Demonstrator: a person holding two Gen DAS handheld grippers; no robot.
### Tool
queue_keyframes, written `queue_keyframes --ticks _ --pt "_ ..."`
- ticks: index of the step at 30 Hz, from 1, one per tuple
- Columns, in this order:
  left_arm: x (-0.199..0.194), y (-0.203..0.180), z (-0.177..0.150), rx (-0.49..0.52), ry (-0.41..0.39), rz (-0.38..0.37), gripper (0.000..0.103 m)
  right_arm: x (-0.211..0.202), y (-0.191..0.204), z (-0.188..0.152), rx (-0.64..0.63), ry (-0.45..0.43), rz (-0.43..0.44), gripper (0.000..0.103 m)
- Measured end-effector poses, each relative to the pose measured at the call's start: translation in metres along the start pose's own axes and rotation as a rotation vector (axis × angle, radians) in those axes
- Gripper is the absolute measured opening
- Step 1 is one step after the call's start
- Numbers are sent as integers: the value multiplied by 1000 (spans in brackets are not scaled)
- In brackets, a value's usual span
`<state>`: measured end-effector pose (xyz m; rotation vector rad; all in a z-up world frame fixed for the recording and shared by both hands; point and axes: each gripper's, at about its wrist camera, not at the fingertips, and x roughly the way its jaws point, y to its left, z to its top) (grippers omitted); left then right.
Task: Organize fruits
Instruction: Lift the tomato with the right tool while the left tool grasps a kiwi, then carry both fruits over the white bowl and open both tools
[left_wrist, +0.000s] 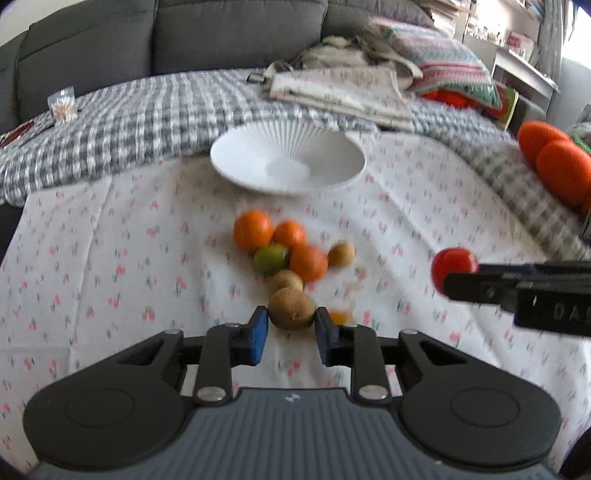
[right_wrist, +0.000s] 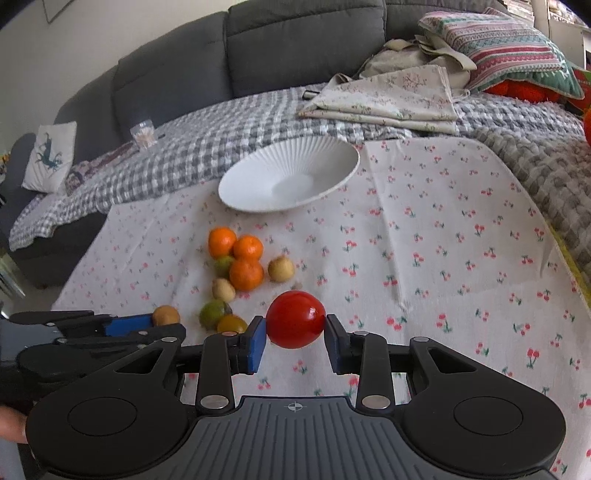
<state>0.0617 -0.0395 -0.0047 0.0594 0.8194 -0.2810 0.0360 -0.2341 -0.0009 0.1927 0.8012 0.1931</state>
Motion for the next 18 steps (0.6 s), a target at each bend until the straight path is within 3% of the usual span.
queue_keyframes --ticks 7,18 --pt "-2 -1 40 -7 -51 4 26 4 1 30 16 -22 0 33" --pt "48 20 76 -63 -49 43 26 48 -20 79 35 -23 -68 33"
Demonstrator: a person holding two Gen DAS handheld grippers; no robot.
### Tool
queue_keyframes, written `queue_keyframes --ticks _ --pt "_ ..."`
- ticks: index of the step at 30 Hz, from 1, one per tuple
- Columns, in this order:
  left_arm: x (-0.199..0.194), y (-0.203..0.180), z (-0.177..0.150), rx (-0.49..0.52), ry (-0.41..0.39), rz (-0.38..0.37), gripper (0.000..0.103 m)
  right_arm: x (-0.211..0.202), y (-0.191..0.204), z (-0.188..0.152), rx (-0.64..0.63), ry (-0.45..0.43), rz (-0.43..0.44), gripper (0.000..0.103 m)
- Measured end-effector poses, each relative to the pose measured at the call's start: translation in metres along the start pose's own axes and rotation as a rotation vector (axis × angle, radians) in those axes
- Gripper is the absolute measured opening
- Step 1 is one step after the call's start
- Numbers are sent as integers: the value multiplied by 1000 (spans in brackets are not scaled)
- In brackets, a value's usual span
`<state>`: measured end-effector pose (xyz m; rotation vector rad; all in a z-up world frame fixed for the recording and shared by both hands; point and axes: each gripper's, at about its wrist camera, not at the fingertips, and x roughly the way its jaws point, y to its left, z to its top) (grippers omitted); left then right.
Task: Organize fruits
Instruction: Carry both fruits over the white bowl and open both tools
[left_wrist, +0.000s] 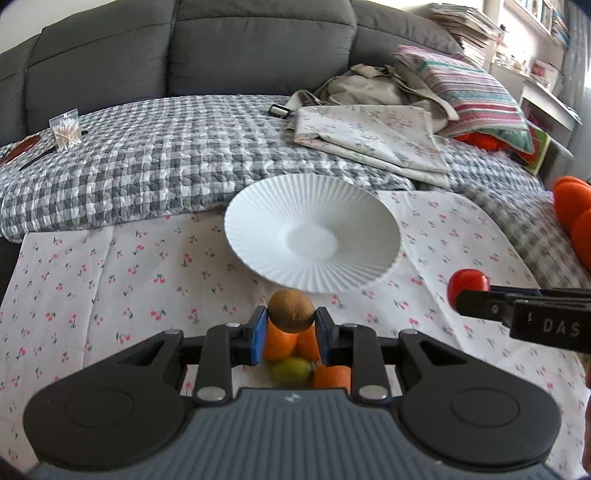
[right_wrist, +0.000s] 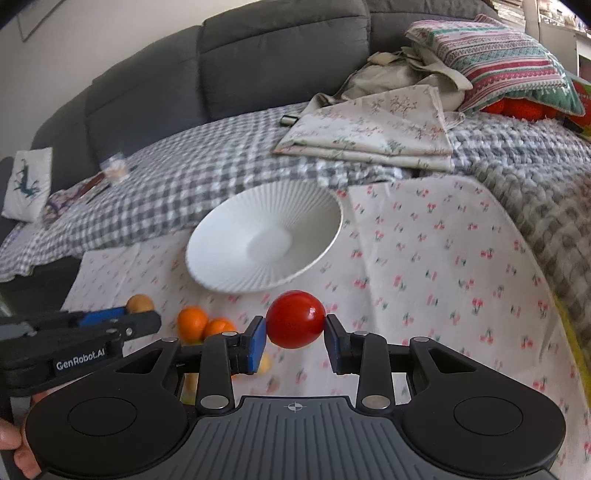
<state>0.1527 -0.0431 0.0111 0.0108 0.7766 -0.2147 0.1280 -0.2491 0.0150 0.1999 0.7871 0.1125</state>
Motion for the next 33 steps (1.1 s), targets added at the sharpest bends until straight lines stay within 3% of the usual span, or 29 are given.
queue_keyframes --ticks 14,21,27,33 --pt "59 3 35 30 -84 6 26 71 5 37 -70 -7 -24 33" --pt "88 8 36 64 -75 16 26 100 9 48 -104 -31 1 33" --pt "106 -1 30 124 -55 4 25 124 24 41 -203 -32 -9 33" --pt "112 -1 27 120 -43 -3 26 134 22 35 -214 -16 -1 35"
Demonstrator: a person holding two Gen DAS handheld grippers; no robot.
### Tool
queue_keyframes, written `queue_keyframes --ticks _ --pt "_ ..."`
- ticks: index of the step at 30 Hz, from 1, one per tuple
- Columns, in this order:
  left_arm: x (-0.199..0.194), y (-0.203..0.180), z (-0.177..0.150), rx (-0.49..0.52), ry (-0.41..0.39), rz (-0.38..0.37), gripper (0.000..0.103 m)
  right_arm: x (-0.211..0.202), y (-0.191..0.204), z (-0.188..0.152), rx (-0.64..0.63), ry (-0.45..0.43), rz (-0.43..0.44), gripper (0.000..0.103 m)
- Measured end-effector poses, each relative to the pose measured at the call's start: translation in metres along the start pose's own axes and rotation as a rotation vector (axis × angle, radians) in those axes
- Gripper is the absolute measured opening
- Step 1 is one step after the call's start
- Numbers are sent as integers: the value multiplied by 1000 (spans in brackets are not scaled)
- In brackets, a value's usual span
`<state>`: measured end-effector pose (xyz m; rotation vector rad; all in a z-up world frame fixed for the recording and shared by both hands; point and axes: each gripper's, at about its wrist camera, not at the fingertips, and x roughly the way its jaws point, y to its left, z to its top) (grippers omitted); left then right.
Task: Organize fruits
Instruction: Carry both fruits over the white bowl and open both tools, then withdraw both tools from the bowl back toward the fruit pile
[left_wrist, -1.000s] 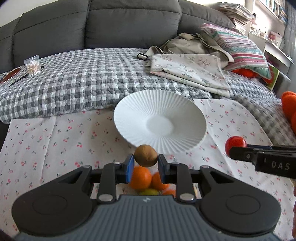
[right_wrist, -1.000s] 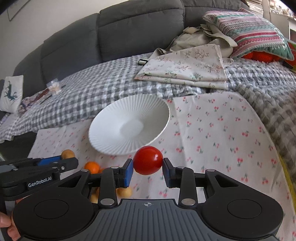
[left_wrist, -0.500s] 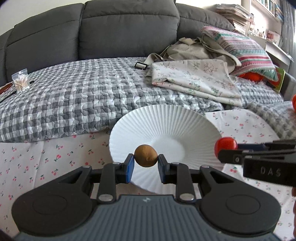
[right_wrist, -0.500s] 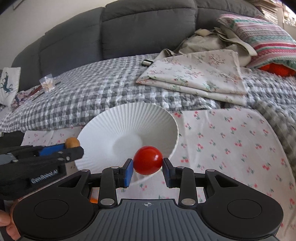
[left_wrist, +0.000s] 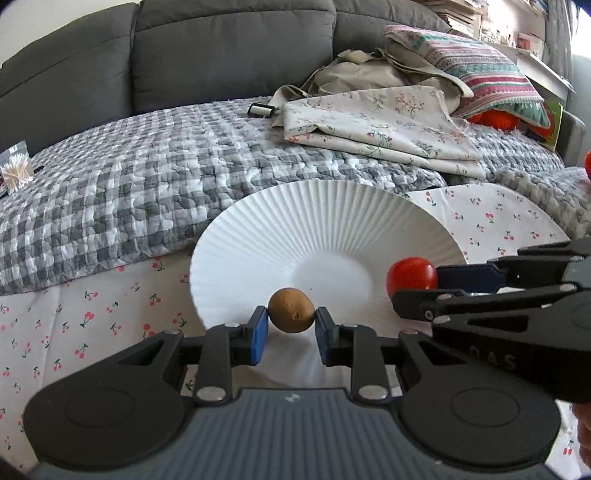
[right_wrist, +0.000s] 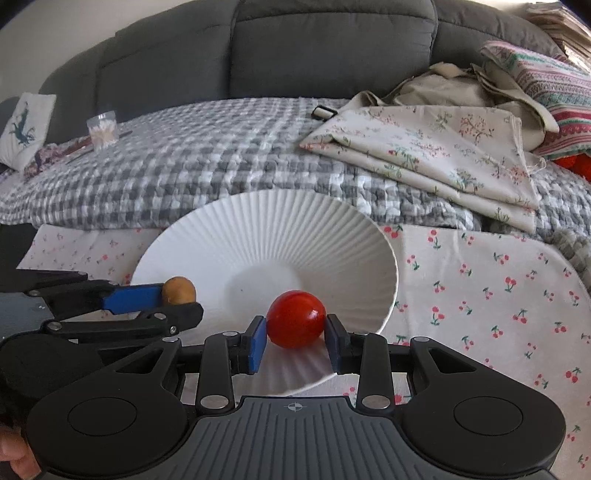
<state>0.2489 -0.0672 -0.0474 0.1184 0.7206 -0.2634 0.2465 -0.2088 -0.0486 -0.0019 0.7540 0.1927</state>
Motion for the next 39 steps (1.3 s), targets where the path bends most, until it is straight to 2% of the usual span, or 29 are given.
queue_keyframes --ticks 5,7,11,16,21,27,32,39 --pt "-8 9 2 -37 -17 -6 37 -8 -3 2 57 3 26 39" --pt "-14 15 4 -61 -26 -15 41 -16 -5 5 71 -19 16 54" --pt "-26 27 6 -101 -38 -10 43 -34 -16 9 140 -50 20 58" --pt "-48 33 3 -140 -38 -14 52 -63 -27 9 230 -99 -2 80" --pt "-77 30 -1 -146 -58 -16 60 -91 -23 2 270 -124 31 90" --pt "-109 23 -13 -164 -46 -21 75 -128 -12 -9 267 -154 76 100" --pt "-135 19 -26 -176 -58 -2 94 -155 -6 -23 247 -166 69 102" --pt "-159 16 -46 -200 -57 7 102 -179 4 -47 227 -147 64 103"
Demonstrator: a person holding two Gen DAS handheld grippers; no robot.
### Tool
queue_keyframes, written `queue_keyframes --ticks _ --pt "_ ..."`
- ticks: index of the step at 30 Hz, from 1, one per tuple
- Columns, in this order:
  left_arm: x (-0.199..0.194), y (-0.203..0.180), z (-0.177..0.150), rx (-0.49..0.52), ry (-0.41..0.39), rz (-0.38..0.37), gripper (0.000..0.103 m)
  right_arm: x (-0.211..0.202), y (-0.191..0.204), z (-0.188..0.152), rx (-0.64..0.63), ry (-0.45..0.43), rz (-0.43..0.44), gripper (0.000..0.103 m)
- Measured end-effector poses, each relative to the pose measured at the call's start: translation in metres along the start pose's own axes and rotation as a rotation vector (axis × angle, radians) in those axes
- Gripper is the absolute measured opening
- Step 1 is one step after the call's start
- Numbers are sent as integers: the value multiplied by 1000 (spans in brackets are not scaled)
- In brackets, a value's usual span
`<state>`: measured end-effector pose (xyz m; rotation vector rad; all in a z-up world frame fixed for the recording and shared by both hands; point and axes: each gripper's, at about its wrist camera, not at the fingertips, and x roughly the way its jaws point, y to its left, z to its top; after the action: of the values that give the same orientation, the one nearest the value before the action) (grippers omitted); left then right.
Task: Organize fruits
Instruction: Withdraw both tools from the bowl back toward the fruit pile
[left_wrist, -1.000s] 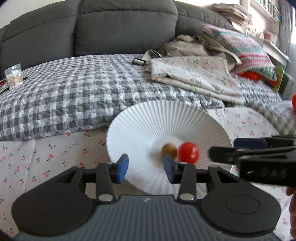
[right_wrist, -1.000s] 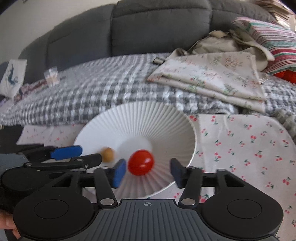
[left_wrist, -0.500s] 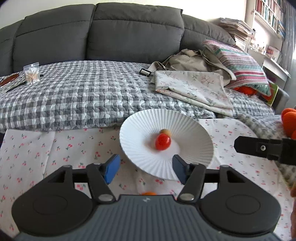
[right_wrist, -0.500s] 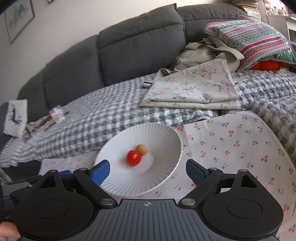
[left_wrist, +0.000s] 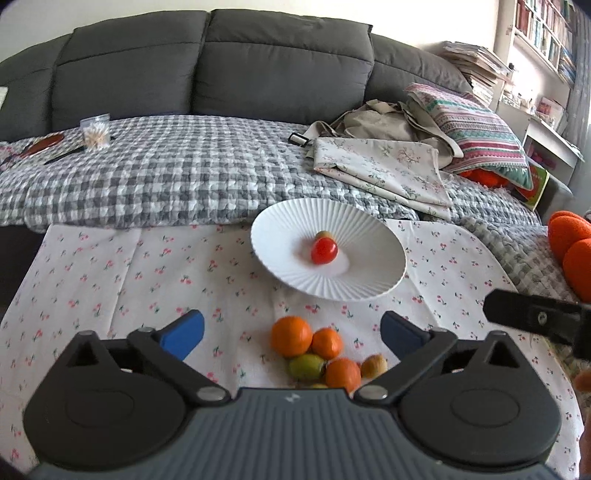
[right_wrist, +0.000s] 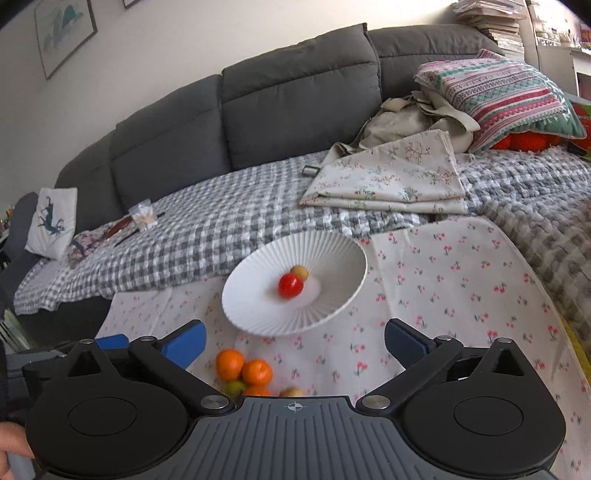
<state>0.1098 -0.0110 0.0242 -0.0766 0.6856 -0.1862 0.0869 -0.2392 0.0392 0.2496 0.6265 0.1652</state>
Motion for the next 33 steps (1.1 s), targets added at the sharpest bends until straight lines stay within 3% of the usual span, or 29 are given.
queue_keyframes --ticks 12,18,25,33 --pt "-9 11 -20 -48 28 74 102 -17 16 -31 -62 -7 17 103" --pt "-3 16 -27 -73 86 61 102 -9 10 -33 -57 53 -10 103" --pt "7 10 -40 -4 155 23 102 1 2 -38 -49 137 1 103" --pt "25 5 -50 11 225 11 99 11 -9 -42 23 201 4 101"
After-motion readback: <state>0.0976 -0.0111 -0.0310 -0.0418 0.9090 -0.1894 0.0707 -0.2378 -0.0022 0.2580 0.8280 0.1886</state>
